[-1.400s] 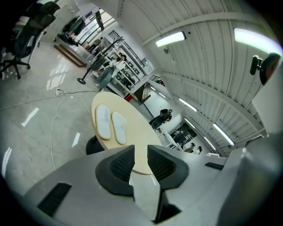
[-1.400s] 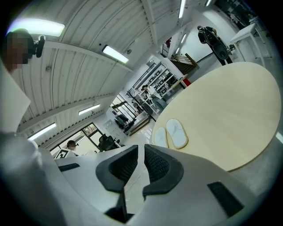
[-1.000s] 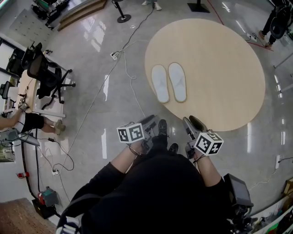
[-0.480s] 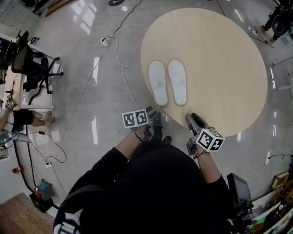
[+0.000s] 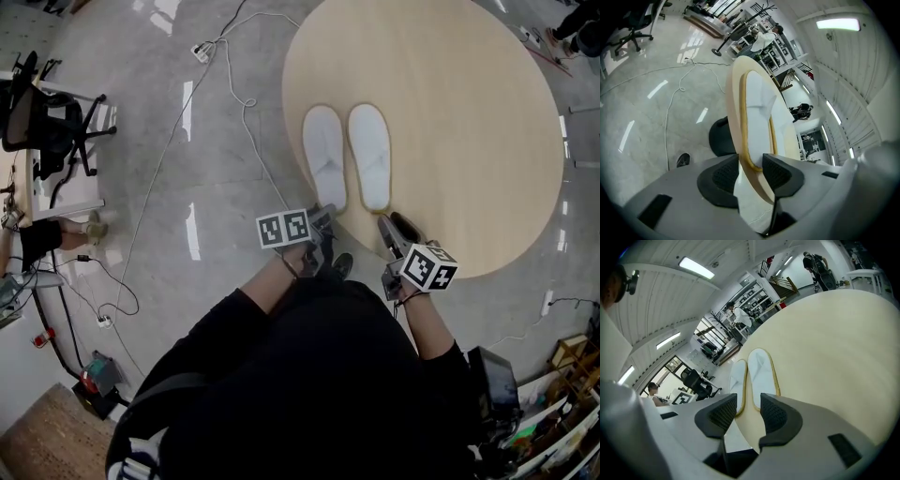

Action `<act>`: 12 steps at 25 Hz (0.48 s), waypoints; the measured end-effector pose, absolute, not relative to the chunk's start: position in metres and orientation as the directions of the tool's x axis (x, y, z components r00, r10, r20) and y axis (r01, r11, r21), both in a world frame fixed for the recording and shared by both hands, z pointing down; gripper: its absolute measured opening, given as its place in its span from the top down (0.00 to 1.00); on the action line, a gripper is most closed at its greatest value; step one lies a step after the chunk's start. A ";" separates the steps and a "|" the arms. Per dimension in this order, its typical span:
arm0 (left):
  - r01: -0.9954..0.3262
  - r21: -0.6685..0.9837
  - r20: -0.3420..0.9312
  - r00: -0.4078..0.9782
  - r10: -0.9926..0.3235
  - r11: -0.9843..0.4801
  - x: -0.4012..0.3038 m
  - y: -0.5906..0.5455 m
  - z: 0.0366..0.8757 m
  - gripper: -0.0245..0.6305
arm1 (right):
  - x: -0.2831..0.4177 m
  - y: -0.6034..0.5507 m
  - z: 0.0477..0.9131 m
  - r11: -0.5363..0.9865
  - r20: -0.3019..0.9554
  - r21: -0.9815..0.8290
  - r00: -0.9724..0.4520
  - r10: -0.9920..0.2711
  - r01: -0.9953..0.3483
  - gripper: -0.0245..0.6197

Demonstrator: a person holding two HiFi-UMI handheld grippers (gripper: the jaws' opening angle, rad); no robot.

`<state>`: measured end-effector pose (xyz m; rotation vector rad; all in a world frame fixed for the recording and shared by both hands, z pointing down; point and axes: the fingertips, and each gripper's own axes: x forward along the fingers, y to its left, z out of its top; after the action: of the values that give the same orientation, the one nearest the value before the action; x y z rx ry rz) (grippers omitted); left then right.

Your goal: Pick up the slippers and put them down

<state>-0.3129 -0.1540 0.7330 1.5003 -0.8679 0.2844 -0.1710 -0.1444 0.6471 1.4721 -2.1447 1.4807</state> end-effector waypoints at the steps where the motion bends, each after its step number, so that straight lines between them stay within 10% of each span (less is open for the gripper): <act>1: -0.648 0.754 0.639 0.689 -0.341 0.103 -0.313 -0.155 0.731 0.73 | -0.171 -0.147 0.653 0.029 0.603 -0.620 -0.500 -0.621 -0.784 0.71; 12: -0.528 0.837 0.542 0.759 -0.362 0.145 -0.319 -0.157 0.705 0.89 | -0.166 -0.177 0.700 -0.019 0.748 -0.466 -0.383 -0.542 -0.884 0.71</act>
<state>-0.3189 -0.1569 0.7054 1.4642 -0.7692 0.1385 -0.1657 -0.1769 0.7003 1.4892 -1.9167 1.3644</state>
